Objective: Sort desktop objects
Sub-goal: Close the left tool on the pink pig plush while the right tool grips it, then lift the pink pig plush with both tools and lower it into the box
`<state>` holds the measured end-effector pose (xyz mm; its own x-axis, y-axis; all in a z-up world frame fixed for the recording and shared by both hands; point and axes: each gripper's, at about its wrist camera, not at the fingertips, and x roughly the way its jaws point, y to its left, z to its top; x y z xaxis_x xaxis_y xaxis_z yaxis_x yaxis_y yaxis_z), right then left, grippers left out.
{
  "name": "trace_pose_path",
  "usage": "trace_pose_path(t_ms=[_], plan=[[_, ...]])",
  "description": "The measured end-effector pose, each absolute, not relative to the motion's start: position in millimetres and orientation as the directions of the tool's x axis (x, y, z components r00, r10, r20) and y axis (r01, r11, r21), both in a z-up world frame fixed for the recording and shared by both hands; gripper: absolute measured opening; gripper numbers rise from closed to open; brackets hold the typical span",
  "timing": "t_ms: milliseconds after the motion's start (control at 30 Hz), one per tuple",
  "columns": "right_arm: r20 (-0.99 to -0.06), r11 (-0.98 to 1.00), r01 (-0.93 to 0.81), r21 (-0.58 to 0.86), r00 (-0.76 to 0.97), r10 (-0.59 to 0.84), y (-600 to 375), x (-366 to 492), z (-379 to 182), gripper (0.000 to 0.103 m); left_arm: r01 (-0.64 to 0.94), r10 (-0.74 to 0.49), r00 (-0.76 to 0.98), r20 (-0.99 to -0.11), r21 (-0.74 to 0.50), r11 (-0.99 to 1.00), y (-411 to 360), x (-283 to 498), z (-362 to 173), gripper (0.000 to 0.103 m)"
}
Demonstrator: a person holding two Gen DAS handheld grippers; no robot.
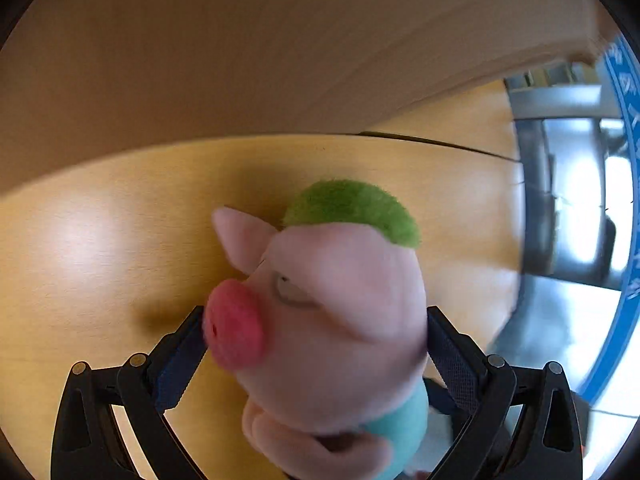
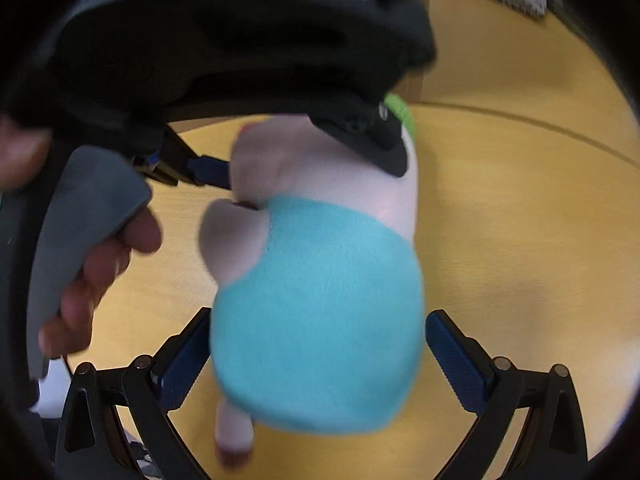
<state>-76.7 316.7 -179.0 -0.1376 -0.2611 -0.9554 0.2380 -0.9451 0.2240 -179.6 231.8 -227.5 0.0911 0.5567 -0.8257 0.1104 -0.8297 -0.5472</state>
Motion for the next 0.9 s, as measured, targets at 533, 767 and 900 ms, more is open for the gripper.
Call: trace_pose_path(t_ms=[533, 767, 900], plan=[[-0.859, -0.865, 0.435, 0.249, -0.314, -0.405, 314.8, -25.7, -71.1, 0.073, 0.001, 0.590, -0.183, -0.786, -0.600, -0.800, 196.7, -121.8, -77.9, 0.083], [-0.707, -0.771, 0.591, 0.237, -0.439, -0.554, 250.5, -73.8, 29.0, 0.073, -0.037, 0.460, -0.474, -0.751, -0.505, -0.862, 121.9, -139.5, 52.2, 0.083], [-0.671, -0.727, 0.642, 0.242, -0.431, -0.604, 202.8, -134.0, 42.5, 0.073, 0.000, 0.368, -0.561, -0.741, -0.445, -0.896, 71.0, -188.8, 79.4, 0.083]])
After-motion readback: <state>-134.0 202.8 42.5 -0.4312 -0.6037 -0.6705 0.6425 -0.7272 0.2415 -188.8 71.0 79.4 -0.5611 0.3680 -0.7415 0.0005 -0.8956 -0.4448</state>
